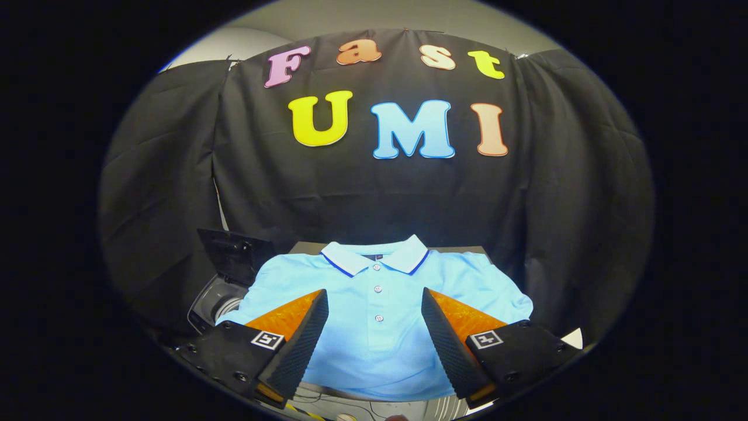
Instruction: Put the clothes into the washing machine and then close the washing machine lid.
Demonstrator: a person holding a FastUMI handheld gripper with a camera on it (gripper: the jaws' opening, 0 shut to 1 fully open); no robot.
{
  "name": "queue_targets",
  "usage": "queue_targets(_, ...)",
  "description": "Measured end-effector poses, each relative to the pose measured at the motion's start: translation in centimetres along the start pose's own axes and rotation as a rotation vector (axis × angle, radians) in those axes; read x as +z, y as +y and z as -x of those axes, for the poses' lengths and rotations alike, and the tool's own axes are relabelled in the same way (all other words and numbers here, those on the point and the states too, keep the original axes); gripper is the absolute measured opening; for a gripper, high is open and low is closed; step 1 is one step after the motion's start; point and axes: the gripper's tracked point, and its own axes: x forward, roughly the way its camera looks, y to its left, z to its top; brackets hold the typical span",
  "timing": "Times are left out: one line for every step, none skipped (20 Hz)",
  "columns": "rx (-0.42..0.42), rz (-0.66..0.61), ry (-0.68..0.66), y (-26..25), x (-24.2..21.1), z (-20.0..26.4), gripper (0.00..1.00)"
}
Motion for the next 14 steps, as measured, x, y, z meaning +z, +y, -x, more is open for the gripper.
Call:
queue_targets(0.004,0.002,0.013,-0.1,-0.1,-0.5,0.99)
queue_targets(0.006,0.004,0.026,-0.3,-0.2,-1.1,0.99)
queue_targets(0.009,0.007,0.043,-0.3,-0.3,-1.7,0.99)
queue_targets(0.011,0.013,0.063,-0.4,-0.6,-2.3,0.99)
queue_targets(0.011,0.021,0.085,-0.5,-0.8,-2.9,0.99)
queue_targets(0.012,0.031,0.106,-0.6,-1.0,-3.4,0.99)
queue_targets(0.012,0.039,0.123,-0.7,-1.2,-3.8,0.99)
queue_targets(0.016,0.042,0.140,-0.7,-1.3,-4.2,0.99)
queue_targets(0.022,0.043,0.155,-0.6,-1.7,-4.5,0.99)
queue_targets(0.025,0.048,0.169,-0.6,-1.8,-4.9,0.99)
queue_targets(0.024,0.057,0.181,-0.6,-2.0,-5.1,0.99)
queue_targets(0.023,0.066,0.195,-0.6,-2.2,-5.3,0.99)
queue_targets(0.029,0.071,0.209,-0.5,-2.6,-5.5,1.00)
queue_targets(0.037,0.076,0.221,-0.3,-2.8,-5.7,0.99)
